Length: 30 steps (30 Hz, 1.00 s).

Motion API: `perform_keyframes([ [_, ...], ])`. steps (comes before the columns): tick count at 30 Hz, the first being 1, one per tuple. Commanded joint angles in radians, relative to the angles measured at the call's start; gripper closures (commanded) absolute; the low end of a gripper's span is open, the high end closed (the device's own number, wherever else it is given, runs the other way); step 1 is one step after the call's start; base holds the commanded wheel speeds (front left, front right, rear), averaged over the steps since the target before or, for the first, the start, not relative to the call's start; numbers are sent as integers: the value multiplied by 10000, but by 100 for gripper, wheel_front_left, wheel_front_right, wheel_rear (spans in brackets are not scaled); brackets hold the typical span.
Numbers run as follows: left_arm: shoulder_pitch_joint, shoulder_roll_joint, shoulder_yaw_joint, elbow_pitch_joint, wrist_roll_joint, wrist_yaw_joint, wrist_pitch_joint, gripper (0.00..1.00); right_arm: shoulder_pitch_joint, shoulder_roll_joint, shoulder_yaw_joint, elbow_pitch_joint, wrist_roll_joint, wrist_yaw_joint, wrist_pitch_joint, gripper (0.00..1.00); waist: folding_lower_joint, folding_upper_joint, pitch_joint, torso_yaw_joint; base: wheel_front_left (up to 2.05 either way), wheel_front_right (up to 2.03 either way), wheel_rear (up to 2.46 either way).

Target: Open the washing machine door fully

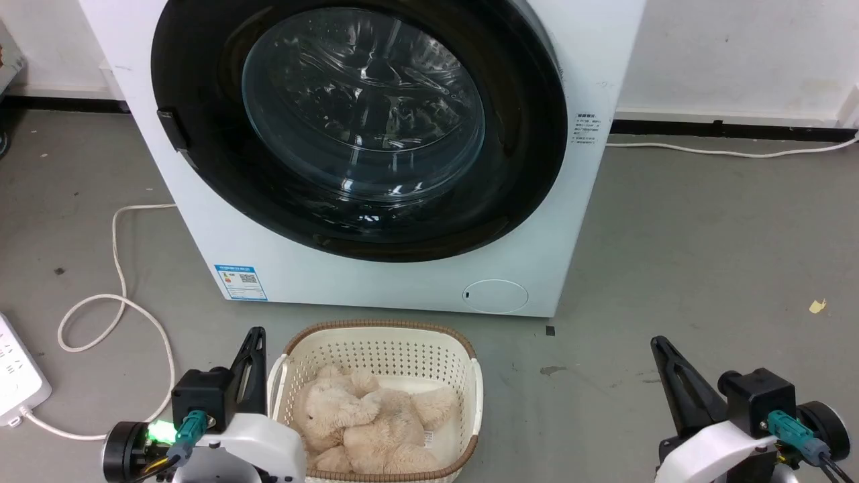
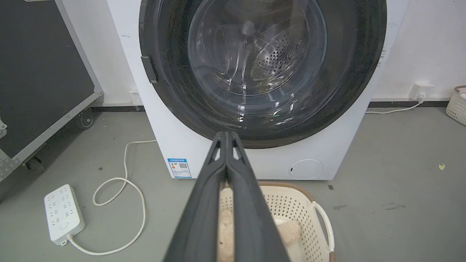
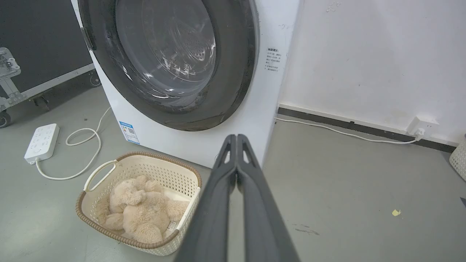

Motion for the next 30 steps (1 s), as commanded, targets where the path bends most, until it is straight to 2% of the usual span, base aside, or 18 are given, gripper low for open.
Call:
perform_keyframes([
  [1,142,1,5,-41,28,26,3,100,-134,11,-3,22,-76,-9,14,100,0,0,0,0,0,0,0],
  [9,142,1,5,-41,28,26,3,100,-134,11,-3,22,-76,-9,14,100,0,0,0,0,0,0,0],
  [10,0,0,4,0,0,0,-1,0,0,0,4,0,1,0,0,0,0,0,0,0,0,0,0],
  [30,-133,0,-234,-116,-189,162,-365,0,-193,2,-308,-50,206,0,-327,0,0,0,369,86,0,0,0],
])
